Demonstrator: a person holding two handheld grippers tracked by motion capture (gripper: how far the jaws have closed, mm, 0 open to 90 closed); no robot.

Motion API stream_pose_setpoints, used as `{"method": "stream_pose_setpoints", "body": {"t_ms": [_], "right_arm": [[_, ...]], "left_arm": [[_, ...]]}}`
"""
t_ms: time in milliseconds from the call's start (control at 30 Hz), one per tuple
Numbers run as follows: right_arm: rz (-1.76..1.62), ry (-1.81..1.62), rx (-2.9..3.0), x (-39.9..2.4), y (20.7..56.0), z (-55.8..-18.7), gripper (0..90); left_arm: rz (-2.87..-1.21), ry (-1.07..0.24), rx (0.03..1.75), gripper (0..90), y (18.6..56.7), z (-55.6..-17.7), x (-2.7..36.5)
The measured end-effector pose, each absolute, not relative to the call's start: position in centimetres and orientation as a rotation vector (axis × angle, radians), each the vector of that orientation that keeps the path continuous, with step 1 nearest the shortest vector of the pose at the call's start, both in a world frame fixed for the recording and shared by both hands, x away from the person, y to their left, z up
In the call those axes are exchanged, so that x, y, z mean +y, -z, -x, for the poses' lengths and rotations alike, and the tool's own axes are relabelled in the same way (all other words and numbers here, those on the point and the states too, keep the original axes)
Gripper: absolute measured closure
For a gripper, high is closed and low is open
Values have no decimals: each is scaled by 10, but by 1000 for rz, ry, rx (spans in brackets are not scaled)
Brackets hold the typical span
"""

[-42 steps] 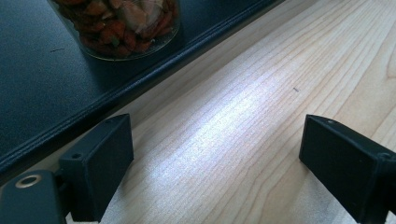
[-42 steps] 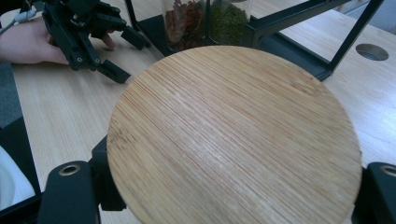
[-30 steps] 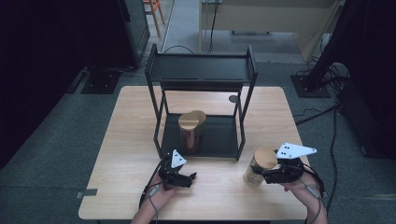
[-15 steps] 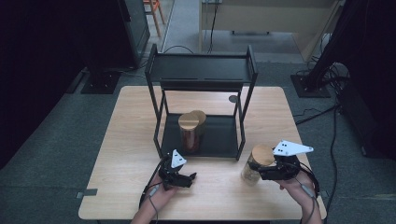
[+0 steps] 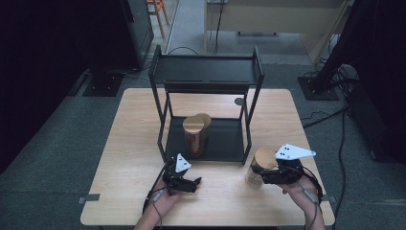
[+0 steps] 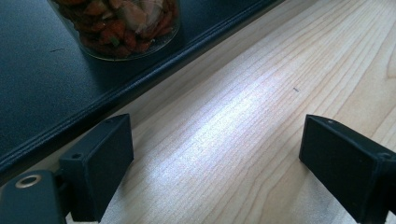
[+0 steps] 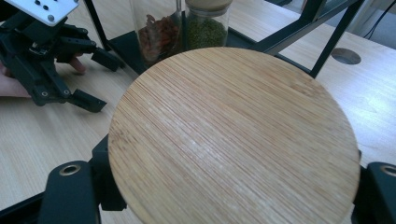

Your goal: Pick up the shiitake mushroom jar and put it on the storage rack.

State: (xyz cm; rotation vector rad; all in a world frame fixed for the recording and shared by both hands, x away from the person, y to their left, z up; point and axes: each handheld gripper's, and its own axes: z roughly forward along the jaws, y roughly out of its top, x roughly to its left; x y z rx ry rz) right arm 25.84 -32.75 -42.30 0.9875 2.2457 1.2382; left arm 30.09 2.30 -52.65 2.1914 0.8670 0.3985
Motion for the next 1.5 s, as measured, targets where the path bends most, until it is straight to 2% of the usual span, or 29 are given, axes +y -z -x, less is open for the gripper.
{"method": "stream_pose_setpoints", "body": {"t_ms": [1500], "right_arm": [[-1028, -1234, 2245, -290, 430, -265, 249]], "left_arm": [[-2192, -395, 863, 102, 527, -301, 23]]}}
